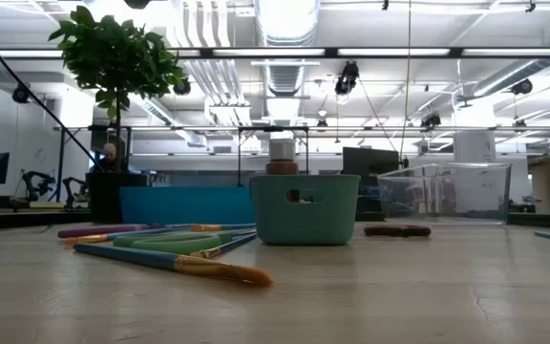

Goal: Pick & Place Paint Supplies
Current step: Put the black paint bottle into the blue bin

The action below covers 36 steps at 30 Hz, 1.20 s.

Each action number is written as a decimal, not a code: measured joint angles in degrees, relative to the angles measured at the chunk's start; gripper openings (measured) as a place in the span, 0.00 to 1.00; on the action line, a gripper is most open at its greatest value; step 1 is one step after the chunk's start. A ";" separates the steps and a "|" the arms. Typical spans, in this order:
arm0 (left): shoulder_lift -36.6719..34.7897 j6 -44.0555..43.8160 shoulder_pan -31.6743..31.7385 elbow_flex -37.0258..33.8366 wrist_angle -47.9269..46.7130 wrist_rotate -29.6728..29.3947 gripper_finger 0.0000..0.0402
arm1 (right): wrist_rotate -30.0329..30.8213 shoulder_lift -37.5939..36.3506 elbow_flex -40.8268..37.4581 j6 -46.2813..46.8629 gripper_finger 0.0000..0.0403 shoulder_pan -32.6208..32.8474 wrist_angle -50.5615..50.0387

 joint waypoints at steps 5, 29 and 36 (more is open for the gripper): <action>-3.16 2.59 0.00 1.76 0.18 -2.58 0.21 | -8.42 4.29 -3.74 9.17 0.48 4.17 -3.35; -8.39 12.00 0.00 2.27 -6.97 -3.80 0.35 | 4.33 12.90 -25.49 27.75 0.48 29.46 5.25; -8.37 12.06 0.00 2.27 -7.30 -3.99 0.35 | 8.44 15.65 -28.78 25.26 0.48 33.20 4.77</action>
